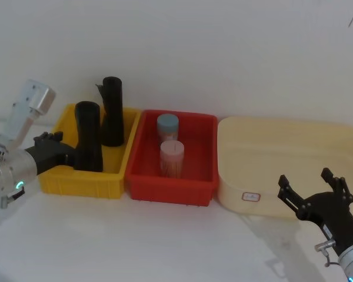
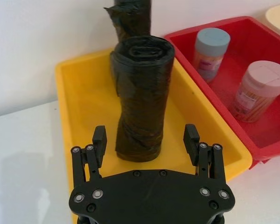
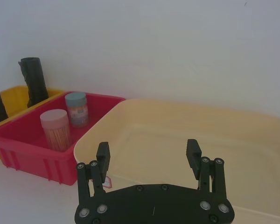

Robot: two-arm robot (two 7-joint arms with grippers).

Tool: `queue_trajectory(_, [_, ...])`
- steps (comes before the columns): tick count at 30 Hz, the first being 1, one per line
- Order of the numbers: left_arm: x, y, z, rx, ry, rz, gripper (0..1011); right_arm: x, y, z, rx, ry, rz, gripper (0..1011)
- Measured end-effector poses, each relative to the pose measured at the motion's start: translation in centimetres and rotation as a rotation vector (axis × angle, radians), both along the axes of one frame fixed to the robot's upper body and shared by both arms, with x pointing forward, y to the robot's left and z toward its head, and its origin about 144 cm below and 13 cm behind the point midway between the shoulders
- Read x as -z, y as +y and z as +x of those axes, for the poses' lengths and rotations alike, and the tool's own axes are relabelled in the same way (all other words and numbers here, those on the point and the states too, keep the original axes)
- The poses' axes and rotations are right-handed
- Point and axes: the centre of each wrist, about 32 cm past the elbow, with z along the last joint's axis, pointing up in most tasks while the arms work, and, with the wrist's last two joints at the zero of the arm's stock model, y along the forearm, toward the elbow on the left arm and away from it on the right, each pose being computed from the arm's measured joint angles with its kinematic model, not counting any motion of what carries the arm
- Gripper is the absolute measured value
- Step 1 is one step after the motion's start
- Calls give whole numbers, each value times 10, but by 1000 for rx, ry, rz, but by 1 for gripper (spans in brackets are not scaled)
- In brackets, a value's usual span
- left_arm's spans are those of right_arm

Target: Pick up the garbage bag with the one hand and transfer it to the other hand.

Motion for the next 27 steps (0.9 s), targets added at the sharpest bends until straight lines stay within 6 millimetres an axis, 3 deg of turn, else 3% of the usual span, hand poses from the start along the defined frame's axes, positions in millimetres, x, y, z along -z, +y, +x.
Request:
queue_trajectory(17, [12, 5, 10, 84, 5, -12, 1000, 0, 0, 0, 0, 0, 0, 1000])
queue_trajectory(27, [8, 0, 1, 48, 2, -4, 1000, 0, 0, 0, 0, 0, 0, 1000])
